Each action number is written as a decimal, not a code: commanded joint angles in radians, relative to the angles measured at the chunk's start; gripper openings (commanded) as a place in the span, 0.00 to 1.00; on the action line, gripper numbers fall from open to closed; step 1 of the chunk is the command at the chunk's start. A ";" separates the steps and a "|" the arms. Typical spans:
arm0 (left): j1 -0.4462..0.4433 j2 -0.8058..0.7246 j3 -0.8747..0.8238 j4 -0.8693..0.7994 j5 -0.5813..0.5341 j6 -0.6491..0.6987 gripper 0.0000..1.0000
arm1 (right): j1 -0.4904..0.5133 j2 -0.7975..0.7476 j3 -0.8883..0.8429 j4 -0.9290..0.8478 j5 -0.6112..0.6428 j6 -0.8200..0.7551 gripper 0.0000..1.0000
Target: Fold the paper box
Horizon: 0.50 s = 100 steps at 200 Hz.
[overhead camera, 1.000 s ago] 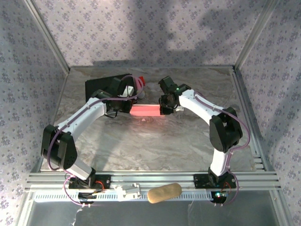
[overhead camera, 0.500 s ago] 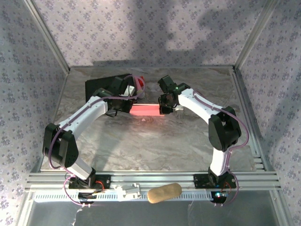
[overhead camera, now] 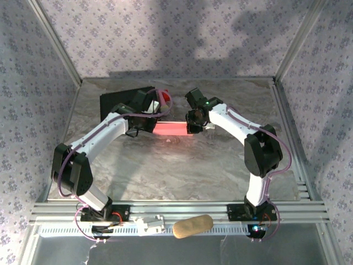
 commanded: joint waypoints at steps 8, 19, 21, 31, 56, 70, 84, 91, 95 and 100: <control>0.019 0.043 0.014 -0.107 -0.055 -0.025 0.00 | -0.017 0.023 0.007 -0.074 -0.042 -0.015 0.28; 0.018 0.048 0.036 -0.132 -0.063 -0.021 0.00 | -0.018 0.023 0.006 -0.073 -0.044 -0.014 0.28; 0.018 0.049 0.039 -0.138 -0.066 -0.020 0.00 | -0.018 0.023 0.006 -0.072 -0.044 -0.014 0.28; 0.018 0.053 0.054 -0.154 -0.073 -0.013 0.00 | -0.017 0.023 0.006 -0.069 -0.046 -0.016 0.28; 0.017 0.065 0.080 -0.189 -0.080 0.005 0.00 | -0.017 0.023 0.006 -0.070 -0.046 -0.016 0.28; 0.017 0.074 0.085 -0.200 -0.077 0.019 0.00 | -0.017 0.025 0.006 -0.068 -0.048 -0.016 0.28; 0.009 0.083 0.087 -0.205 -0.084 0.033 0.00 | -0.016 0.026 0.007 -0.065 -0.050 -0.016 0.28; 0.003 0.088 0.088 -0.207 -0.097 0.041 0.00 | -0.016 0.028 0.008 -0.065 -0.050 -0.017 0.28; -0.001 0.092 0.090 -0.210 -0.106 0.045 0.00 | -0.016 0.029 0.008 -0.065 -0.050 -0.016 0.28; -0.003 0.095 0.095 -0.215 -0.113 0.048 0.00 | -0.017 0.029 0.008 -0.065 -0.050 -0.016 0.28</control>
